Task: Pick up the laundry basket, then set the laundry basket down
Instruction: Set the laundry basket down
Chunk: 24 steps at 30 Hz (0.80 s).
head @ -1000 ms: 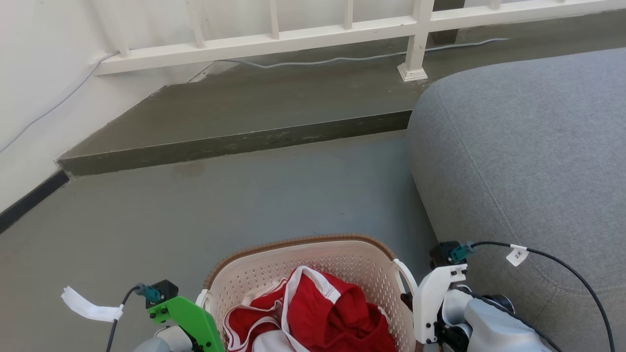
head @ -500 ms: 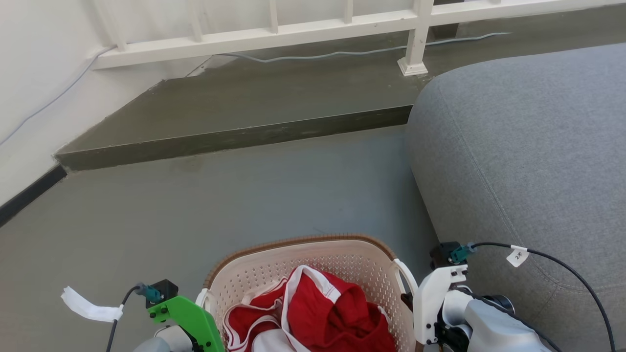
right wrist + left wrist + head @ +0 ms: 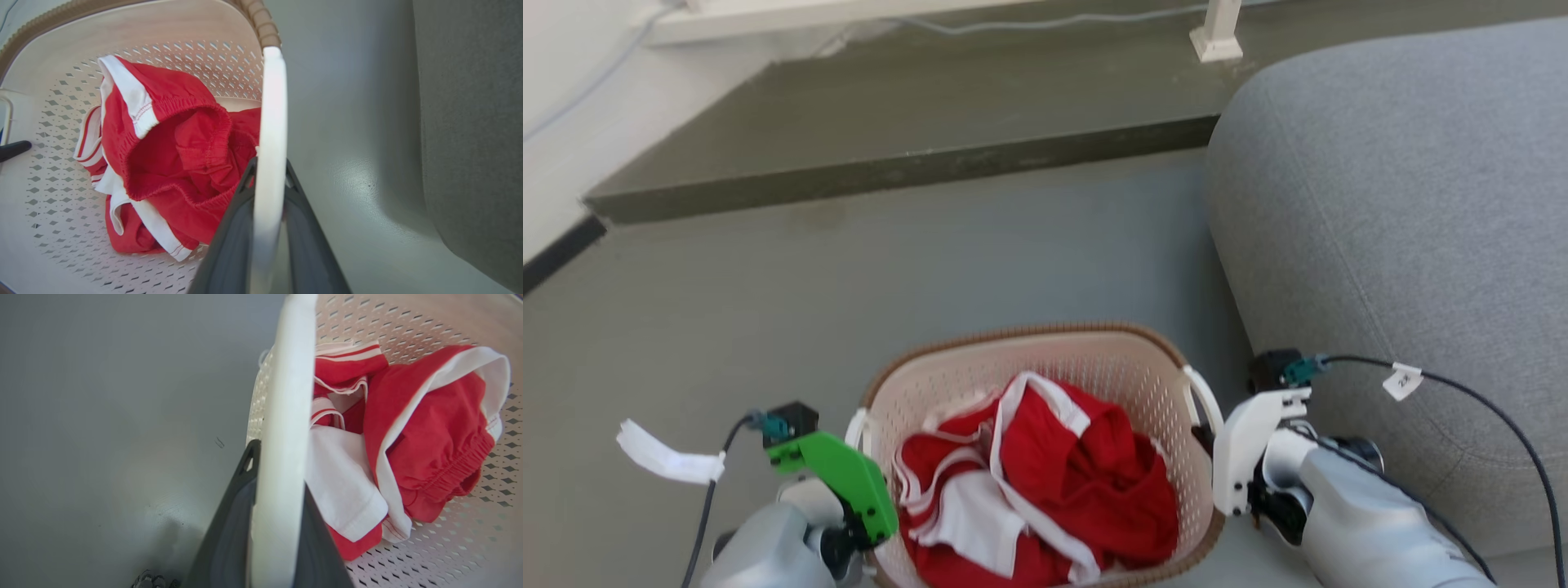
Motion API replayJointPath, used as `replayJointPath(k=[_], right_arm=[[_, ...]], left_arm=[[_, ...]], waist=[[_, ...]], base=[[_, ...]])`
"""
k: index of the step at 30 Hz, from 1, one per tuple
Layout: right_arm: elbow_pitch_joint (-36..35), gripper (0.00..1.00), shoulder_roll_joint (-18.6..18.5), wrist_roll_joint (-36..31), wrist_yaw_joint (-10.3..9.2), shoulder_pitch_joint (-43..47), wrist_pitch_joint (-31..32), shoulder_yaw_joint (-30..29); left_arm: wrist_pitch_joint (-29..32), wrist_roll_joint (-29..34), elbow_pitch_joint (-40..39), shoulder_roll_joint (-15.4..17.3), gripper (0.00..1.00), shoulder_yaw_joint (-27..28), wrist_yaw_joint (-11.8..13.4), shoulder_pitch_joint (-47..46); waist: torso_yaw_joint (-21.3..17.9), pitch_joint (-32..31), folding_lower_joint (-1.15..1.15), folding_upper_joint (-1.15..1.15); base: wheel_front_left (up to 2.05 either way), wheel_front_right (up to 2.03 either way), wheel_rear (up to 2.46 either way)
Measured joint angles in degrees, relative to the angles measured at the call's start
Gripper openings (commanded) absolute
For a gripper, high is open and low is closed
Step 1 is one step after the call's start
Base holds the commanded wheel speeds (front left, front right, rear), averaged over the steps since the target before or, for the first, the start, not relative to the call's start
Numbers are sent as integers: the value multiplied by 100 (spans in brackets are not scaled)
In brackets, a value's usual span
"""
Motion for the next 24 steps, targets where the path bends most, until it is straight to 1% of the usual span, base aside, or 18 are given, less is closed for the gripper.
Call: replayJointPath(k=[4,9,10,24], right_arm=[[-38,0,-22,0,-55,-260,-135,-26],[-67,0,-36,0,-58,-471,-275,-37],[-76,0,-42,0,-86,-509,-321,-40],[-231,0,-179,-132,-149,-1284,-860,-41]], left_arm=[[-119,31,-129,15,0,-32,36,-266],[-257,84,-180,26,0,-54,62,-446],[-294,88,-204,26,0,-56,64,-477],[-809,238,-459,42,0,-67,233,-1207]], waist=[[3,278,0,0],[9,657,0,0],[10,734,0,0],[46,1950,0,0]], base=[[0,0,0],[0,0,0],[0,0,0],[0,0,0]])
